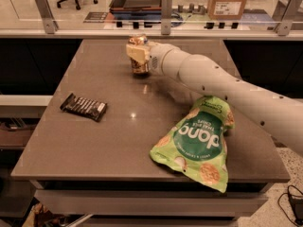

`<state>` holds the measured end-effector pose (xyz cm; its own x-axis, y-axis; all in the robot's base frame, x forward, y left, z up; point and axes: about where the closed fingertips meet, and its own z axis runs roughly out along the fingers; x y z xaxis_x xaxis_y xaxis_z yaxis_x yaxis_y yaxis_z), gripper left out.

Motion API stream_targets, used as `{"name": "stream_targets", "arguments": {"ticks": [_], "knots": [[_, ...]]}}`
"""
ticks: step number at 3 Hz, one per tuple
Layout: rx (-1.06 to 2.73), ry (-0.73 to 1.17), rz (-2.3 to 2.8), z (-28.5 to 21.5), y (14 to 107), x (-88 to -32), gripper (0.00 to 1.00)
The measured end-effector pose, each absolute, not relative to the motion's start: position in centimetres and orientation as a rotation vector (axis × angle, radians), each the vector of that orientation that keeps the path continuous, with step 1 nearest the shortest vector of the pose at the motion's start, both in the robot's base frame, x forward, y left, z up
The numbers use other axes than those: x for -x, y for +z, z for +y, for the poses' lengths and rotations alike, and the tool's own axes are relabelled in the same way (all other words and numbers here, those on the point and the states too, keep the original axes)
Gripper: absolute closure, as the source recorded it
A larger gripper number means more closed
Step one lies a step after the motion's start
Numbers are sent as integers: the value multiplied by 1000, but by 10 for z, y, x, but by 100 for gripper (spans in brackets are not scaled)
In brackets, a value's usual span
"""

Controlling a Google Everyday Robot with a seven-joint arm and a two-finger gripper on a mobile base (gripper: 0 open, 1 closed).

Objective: Place orange can upright

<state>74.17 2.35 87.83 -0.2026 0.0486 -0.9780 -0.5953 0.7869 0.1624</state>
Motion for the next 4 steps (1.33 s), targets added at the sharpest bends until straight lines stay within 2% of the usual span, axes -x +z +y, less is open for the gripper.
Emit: {"name": "stream_targets", "arguments": {"ticks": [4], "knots": [[417, 607, 1693, 23, 880, -739, 100]]}}
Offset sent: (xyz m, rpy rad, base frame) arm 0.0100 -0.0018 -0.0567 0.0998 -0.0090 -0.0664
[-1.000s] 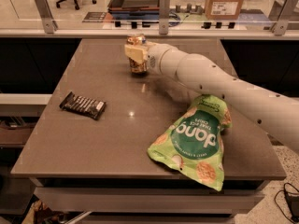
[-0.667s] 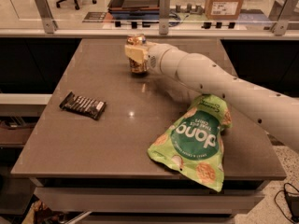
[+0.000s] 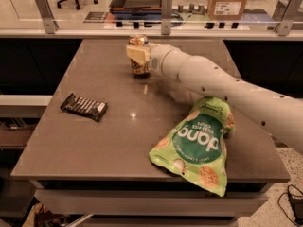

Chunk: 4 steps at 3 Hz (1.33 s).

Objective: Place orange can upright

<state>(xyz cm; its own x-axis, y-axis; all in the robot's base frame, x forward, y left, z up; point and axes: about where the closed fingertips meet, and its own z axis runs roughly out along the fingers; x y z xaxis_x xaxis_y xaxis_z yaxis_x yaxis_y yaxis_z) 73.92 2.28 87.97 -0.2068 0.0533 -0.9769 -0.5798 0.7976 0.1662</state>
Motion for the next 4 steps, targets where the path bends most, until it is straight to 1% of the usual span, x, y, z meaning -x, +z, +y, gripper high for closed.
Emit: {"name": "stream_targets", "arguments": {"ticks": [4], "knots": [[417, 607, 1693, 23, 883, -739, 100]]}}
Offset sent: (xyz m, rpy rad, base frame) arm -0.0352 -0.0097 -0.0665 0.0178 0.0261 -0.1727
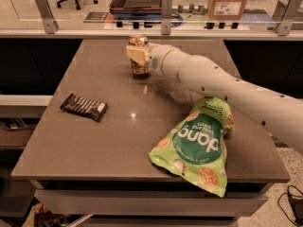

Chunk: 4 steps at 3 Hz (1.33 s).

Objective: Place orange can upright

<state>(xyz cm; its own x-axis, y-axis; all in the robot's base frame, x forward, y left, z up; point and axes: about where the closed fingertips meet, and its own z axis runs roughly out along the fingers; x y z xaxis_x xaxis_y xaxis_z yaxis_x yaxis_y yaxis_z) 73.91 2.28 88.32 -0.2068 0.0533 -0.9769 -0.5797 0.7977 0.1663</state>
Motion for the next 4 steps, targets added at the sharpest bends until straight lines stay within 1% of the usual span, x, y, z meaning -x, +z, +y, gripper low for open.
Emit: {"name": "stream_targets", "arguments": {"ticks": [1, 4], "knots": [[417, 607, 1693, 23, 884, -739, 83], [423, 614, 1691, 29, 884, -739, 13]]}}
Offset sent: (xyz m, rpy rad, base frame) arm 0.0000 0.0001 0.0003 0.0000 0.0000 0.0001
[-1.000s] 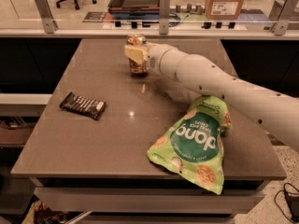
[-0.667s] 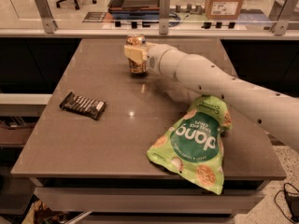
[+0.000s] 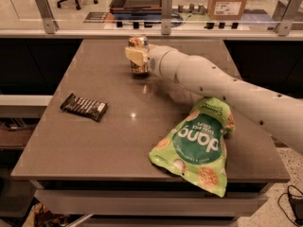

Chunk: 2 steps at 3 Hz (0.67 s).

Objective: Place orange can upright

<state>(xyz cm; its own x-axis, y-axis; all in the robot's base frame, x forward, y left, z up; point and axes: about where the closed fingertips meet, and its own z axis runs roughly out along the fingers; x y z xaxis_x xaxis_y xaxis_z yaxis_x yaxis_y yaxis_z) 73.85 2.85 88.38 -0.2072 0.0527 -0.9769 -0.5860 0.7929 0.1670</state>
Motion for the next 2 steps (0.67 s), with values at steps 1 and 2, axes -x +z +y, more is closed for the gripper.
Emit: {"name": "stream_targets", "arguments": {"ticks": [1, 2], "knots": [[425, 616, 1691, 31, 884, -738, 0], [425, 616, 1691, 31, 884, -738, 0]]}}
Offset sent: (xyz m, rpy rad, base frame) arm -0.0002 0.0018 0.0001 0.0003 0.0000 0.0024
